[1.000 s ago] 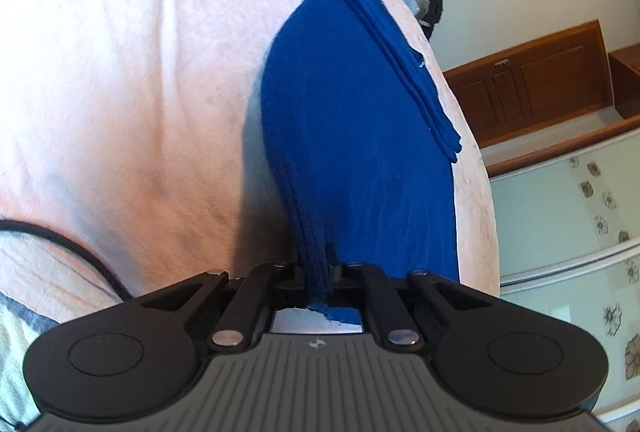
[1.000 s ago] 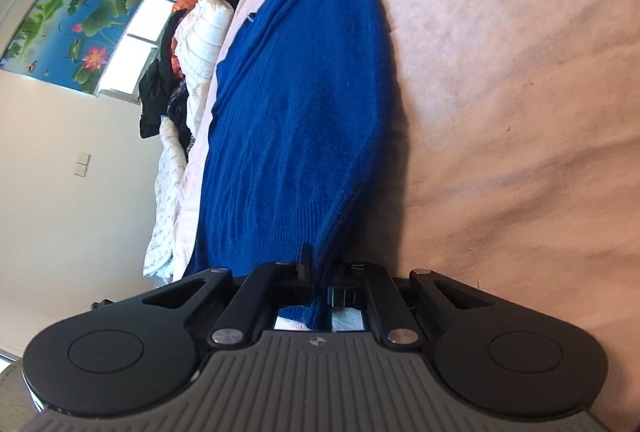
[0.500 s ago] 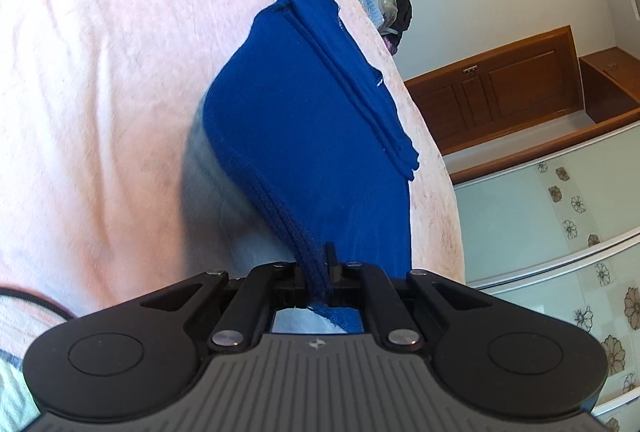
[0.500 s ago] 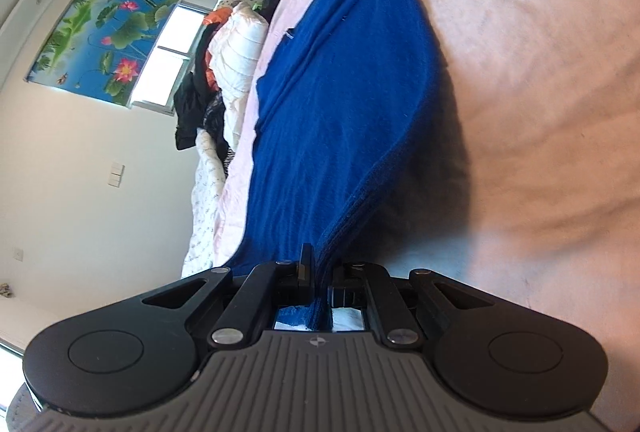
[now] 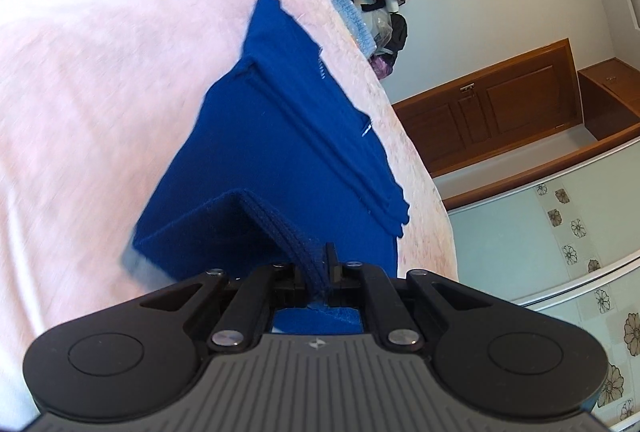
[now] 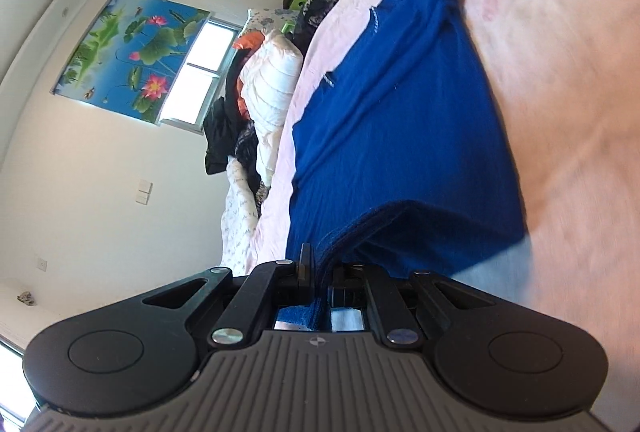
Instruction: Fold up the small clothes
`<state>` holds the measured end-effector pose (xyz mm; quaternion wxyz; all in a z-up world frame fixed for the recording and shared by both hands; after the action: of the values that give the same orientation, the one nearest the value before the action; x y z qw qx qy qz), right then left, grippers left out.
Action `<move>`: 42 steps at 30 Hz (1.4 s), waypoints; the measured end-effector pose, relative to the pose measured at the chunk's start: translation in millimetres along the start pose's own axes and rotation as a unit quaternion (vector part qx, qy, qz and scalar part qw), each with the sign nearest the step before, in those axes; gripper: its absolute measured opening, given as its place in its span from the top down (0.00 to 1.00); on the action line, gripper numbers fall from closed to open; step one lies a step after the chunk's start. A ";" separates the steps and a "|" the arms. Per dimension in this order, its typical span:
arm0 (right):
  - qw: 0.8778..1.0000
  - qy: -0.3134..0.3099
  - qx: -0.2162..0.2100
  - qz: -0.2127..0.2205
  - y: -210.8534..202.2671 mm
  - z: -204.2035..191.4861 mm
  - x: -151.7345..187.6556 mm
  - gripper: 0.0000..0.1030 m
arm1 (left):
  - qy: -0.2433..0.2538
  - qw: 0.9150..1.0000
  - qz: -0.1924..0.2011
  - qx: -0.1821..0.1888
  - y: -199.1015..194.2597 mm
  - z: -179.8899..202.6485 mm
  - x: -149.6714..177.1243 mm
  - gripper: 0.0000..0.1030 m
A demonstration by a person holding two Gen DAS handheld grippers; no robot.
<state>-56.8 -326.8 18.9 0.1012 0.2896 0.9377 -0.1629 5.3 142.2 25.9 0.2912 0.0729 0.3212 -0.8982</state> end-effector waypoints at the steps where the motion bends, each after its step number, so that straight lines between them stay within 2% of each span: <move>1: 1.000 -0.003 -0.002 0.002 3.1 -0.6 -8.6 0.90 | 0.007 1.000 0.002 0.000 6.4 5.3 -9.0 0.95; 9: 1.000 -0.016 -0.015 0.021 34.0 -0.4 -84.2 0.90 | 0.036 0.999 0.019 0.008 55.8 42.3 -76.8 0.95; 22: 1.000 -0.009 -0.005 0.024 84.2 30.3 -181.2 0.90 | 0.041 0.999 0.021 -0.020 137.0 61.8 -161.8 0.95; 29: 0.999 -0.006 0.023 0.023 125.5 51.7 -246.7 0.89 | 0.038 0.997 0.025 -0.060 191.6 59.3 -202.9 0.95; 35: 0.998 0.016 0.060 0.015 164.2 84.5 -276.9 0.89 | 0.041 0.994 0.028 -0.100 235.1 51.4 -227.7 0.95; 38: 0.997 0.061 0.043 0.026 173.6 102.9 -283.1 0.82 | 0.051 0.992 0.034 -0.110 251.4 46.4 -234.2 0.94; 40: 0.995 0.090 0.026 0.039 172.3 111.7 -285.1 0.61 | 0.035 0.993 0.032 -0.107 255.5 39.7 -237.0 0.89; 41: 0.994 0.093 0.009 0.051 169.1 111.1 -286.4 0.57 | 0.027 0.993 0.036 -0.106 253.4 37.3 -237.5 0.83; 42: 0.994 0.089 -0.001 0.064 164.0 108.5 -287.1 0.46 | 0.021 0.993 0.047 -0.103 247.8 36.3 -237.7 0.70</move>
<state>281.1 -385.0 -40.6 0.0277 0.3623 0.9227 -0.1287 343.5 78.3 -2.6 0.3321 0.0762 0.4147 -0.8438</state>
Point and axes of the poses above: each gripper's, at about its wrist camera, not at the fingertips, and y roughly the way its jaws point, z to its right, x to its underside, the point moved 5 cm from there along y, roughly the way its jaws point, and after that the axes turned 3 degrees about -x, right-handed, at the moved point
